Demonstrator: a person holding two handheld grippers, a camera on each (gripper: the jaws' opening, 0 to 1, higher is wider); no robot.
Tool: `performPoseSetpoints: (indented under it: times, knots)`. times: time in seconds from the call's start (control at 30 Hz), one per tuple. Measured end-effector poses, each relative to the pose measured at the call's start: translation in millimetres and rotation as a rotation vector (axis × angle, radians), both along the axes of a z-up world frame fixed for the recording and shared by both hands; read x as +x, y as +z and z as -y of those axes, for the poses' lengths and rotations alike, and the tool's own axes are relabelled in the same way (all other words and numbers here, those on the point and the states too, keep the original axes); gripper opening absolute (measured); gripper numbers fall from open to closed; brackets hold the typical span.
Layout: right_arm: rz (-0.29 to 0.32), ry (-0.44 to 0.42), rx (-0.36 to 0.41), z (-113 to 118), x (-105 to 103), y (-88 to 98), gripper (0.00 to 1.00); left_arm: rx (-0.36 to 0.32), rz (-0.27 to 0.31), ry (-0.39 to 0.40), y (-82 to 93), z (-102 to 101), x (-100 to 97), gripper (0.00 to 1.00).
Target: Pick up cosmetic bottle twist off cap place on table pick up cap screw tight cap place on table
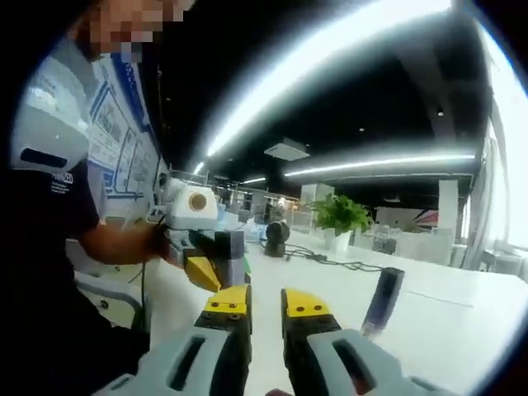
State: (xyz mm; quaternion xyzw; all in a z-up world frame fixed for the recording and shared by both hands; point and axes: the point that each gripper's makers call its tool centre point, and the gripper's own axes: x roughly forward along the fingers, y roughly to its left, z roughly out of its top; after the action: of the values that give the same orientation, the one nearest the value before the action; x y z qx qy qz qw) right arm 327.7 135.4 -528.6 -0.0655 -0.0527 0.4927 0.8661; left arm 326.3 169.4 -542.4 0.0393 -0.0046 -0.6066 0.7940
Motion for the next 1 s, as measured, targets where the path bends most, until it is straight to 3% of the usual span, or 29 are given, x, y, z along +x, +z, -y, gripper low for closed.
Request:
performPoseSetpoints:
  times: [0.1,0.37,0.47,0.57,0.67,0.7,0.8,0.9,1.0]
  knots:
    - [-0.037,0.053,0.044,-2.8,-5.5,6.5,0.09,0.002,-0.004,-0.011,-0.2,0.8,-2.6,0.10]
    - [-0.053,0.087,0.045,-6.9,-4.2,14.5,0.11,0.002,0.000,-0.004,0.7,-2.5,-0.9,0.10]
    - [-0.060,0.070,0.012,-9.8,-1.6,13.0,0.10,0.004,0.001,-0.007,1.4,-1.6,-1.5,0.10]
    - [-0.024,0.061,0.006,-13.6,-2.7,16.1,0.06,-0.001,-0.001,-0.008,2.3,-0.7,-2.0,0.10]
    - [0.074,0.046,-0.006,-15.7,-5.0,23.8,0.00,-0.003,-0.005,-0.001,1.0,-2.1,-1.3,0.10]
    - [0.071,0.084,0.001,-19.7,-11.0,24.2,0.00,-0.004,-0.008,0.000,0.7,-2.6,-1.2,0.10]
    - [0.085,0.054,0.027,-15.3,-8.9,30.4,0.00,-0.007,-0.014,0.004,-0.6,-4.3,-0.5,0.10]
    - [0.026,0.017,0.036,-10.2,-3.1,27.7,0.00,-0.010,-0.017,0.008,-0.7,-5.4,0.1,0.10]
    - [0.017,0.031,0.035,-11.3,-3.7,25.8,0.00,-0.014,-0.017,0.005,0.3,-5.3,-1.0,0.10]
